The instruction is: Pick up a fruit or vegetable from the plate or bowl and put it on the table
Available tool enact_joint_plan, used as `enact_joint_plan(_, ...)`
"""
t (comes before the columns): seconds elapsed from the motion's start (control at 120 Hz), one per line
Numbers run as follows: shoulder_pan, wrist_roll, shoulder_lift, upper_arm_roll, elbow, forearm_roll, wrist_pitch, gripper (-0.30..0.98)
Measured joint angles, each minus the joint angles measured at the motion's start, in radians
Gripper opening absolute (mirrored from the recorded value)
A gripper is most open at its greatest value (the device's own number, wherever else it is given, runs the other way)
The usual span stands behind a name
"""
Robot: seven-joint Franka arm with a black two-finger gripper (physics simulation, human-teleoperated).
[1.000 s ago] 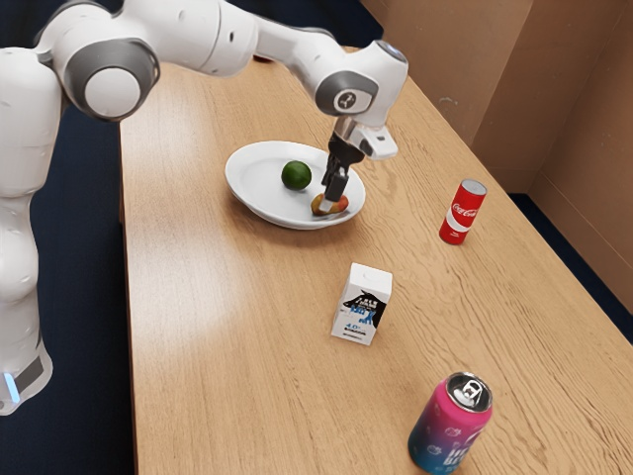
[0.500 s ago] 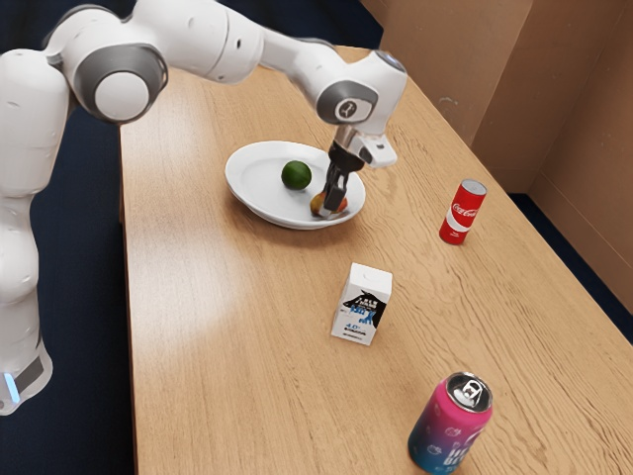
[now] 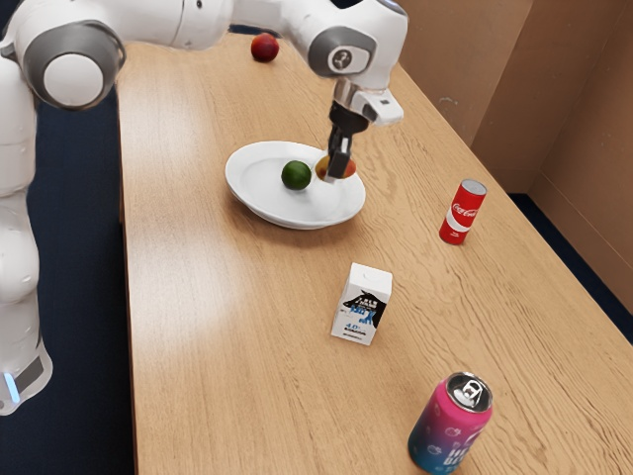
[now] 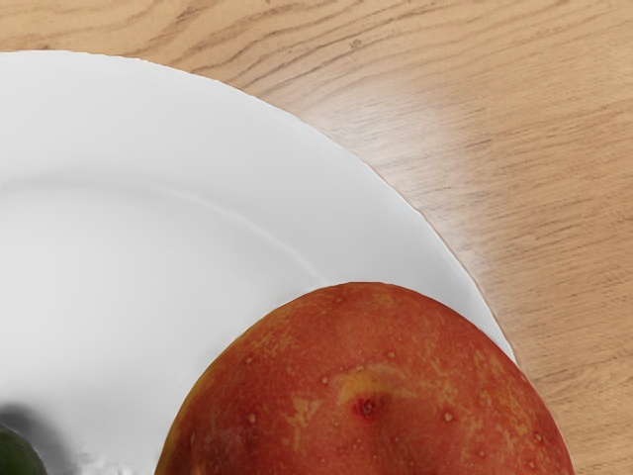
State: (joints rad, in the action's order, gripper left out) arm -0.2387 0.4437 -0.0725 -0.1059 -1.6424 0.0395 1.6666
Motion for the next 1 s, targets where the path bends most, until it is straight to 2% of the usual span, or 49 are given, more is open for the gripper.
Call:
enact_joint_plan(0.1,0.000,-0.027,0.012,-0.089,0.003,-0.010,-0.027,0.21)
enact_joint_plan(0.258,0.041,-0.073,0.012,-0.171,0.019,-0.017,-0.047,0.16)
enact_joint_plan(0.392,0.047,-0.105,-0.009,-0.161,0.059,-0.011,-0.047,0.16)
enact_joint_plan(0.55,-0.005,-0.135,-0.074,-0.120,0.098,-0.008,-0.025,0.16)
enact_joint_plan(0.775,0.006,-0.167,-0.110,-0.115,0.136,-0.006,-0.011,0.16)
enact_joint_plan(0.85,0.005,-0.174,-0.114,-0.115,0.143,-0.007,-0.006,0.23)
enact_joint_plan(0.933,0.007,-0.181,-0.116,-0.117,0.144,-0.004,0.005,0.42)
enact_joint_plan(1.0,0.015,-0.186,-0.117,-0.124,0.145,0.013,0.015,0.52)
